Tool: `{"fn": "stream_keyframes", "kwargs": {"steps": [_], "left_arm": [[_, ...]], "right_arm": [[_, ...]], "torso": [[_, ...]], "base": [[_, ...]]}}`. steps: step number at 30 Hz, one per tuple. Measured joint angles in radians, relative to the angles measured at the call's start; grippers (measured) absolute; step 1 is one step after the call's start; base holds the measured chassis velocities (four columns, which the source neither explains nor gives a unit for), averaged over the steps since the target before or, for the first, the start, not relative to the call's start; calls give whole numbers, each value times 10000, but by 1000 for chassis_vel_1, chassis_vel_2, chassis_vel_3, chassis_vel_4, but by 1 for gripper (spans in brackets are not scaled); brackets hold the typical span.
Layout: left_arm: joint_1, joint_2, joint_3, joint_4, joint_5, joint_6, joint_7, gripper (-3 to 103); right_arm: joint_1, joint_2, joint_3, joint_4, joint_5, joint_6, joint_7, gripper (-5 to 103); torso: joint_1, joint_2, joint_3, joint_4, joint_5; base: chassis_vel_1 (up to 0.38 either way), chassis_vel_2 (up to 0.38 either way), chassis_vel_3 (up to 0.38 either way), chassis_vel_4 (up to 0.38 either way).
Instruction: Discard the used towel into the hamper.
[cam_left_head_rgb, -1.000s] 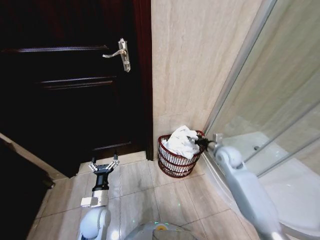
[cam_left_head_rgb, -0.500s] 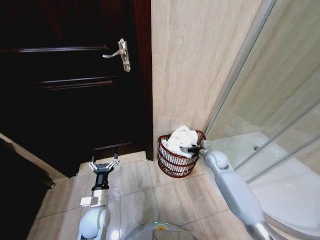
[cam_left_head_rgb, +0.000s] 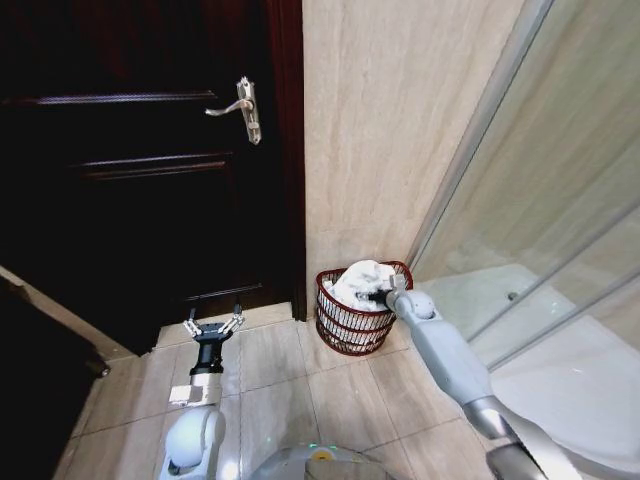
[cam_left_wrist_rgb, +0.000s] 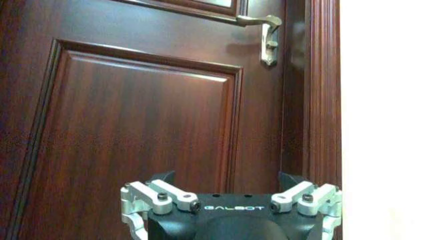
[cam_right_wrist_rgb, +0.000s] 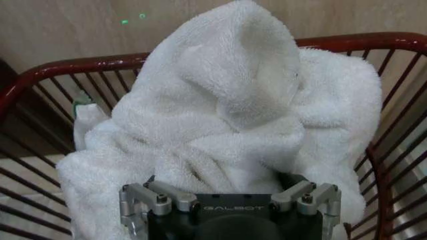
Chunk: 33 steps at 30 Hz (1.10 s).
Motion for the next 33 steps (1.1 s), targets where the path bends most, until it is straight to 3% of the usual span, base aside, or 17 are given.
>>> {"fn": "stream_keyframes", "kwargs": {"steps": [4, 12, 15, 18, 29, 33], "left_arm": [[-32, 20, 6, -16, -26, 29, -8, 100], [-208, 145, 29, 233, -91, -9, -19, 100], [-274, 86, 80, 322, -64, -28, -20, 100], [-331, 30, 112, 412, -8, -62, -21, 100], [-406, 40, -18, 251, -23, 75, -144, 100], [-356, 17, -37, 192, -23, 107, -149, 100]], "right_arm": [[-74, -70, 185, 463, 35, -16, 226, 100], [-1037, -587, 939, 3813, 162, 106, 1597, 100], [-1022, -592, 1037, 4177, 89, 191, 1602, 100], [-593, -457, 1017, 3782, -341, 608, 1153, 100], [1343, 913, 357, -656, -1783, 2463, -315, 100], [1482, 1125, 302, -1576, -1863, 2515, -492, 100]], "torso": [[2, 0, 2, 1, 2], [1, 0, 1, -4, -1], [1, 0, 0, -3, -3], [1, 0, 1, -3, -4], [2, -1, 2, 0, -3], [1, -1, 1, -1, 0]], "base": [[0, 0, 0, 0], [0, 0, 0, 0], [0, 0, 0, 0], [0, 0, 0, 0], [0, 0, 0, 0], [0, 0, 0, 0]]}}
